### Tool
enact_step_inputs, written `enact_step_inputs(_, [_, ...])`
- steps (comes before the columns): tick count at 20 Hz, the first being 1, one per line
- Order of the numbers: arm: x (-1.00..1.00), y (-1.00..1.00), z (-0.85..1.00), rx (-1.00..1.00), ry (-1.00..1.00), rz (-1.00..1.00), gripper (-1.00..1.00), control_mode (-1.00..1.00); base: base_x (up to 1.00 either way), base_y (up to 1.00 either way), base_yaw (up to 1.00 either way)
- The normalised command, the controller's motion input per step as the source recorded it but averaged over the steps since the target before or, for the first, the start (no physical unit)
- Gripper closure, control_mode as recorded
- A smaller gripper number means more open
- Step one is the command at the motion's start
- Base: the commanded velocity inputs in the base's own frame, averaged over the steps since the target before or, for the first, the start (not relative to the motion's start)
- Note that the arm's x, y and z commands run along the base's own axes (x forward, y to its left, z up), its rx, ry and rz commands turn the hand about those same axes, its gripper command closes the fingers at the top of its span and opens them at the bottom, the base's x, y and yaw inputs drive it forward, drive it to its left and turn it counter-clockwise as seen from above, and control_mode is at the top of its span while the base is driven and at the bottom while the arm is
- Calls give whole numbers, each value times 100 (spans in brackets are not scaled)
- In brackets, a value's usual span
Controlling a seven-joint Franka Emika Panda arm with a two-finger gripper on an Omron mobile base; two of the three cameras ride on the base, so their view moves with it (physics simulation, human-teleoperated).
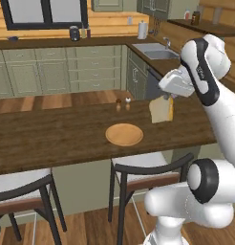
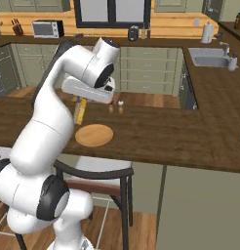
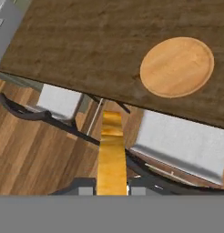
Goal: Start the toaster. Once the lever pops up, take the bread to the plate on the dining counter.
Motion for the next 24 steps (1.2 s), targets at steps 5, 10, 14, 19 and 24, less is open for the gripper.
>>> enact_step_inputs(5, [91, 11, -87, 0, 0, 30, 100, -100, 0, 0, 0])
enact_step_inputs(10, [60, 29, -72, 3, -7, 6, 100, -100, 0, 0, 0])
enact_step_inputs(14, [29, 31, -54, 7, -15, -1, 100, -100, 0, 0, 0])
enact_step_inputs(19, [0, 13, -50, 9, -22, -11, 100, -100, 0, 0, 0])
enact_step_inputs(24, [20, 11, -40, 2, -20, -17, 100, -100, 0, 0, 0])
